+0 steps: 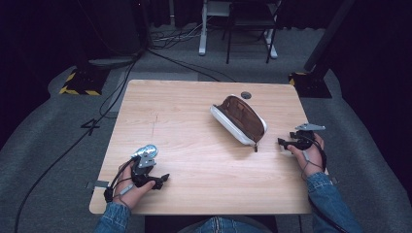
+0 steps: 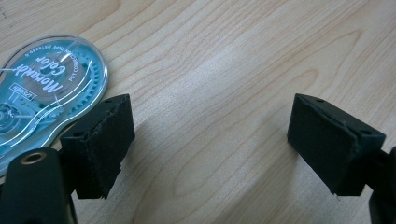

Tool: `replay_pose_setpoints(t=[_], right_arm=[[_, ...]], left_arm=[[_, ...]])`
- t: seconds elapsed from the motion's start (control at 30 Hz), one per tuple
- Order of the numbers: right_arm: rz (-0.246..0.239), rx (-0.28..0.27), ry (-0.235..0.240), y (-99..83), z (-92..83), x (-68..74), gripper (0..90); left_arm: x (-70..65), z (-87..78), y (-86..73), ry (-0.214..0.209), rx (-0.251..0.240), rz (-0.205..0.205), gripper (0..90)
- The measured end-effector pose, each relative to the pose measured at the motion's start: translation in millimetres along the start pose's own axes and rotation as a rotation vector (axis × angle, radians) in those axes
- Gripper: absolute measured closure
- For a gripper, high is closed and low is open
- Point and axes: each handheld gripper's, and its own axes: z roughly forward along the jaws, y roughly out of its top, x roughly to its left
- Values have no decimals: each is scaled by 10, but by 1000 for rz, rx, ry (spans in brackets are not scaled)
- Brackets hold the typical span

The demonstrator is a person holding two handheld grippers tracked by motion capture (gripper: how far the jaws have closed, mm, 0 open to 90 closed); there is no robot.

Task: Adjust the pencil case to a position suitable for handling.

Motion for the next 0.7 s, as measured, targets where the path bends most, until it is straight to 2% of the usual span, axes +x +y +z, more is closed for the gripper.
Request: replay_pose_setpoints(t=[0.2, 0.23, 0.43, 0.7], right_arm=[[-3, 0, 11, -1, -26, -7, 404], [7, 6, 16, 7, -39, -13, 403], [19, -36, 23, 99, -145, -8, 401], [39, -68, 54, 226, -260, 84, 403]], left_arm=[[7, 3, 6, 0, 2, 4, 151], [8, 4, 6, 0, 1, 4, 151], [5, 10, 11, 0, 1, -3, 151], [7, 12, 13, 0, 0, -2, 151]])
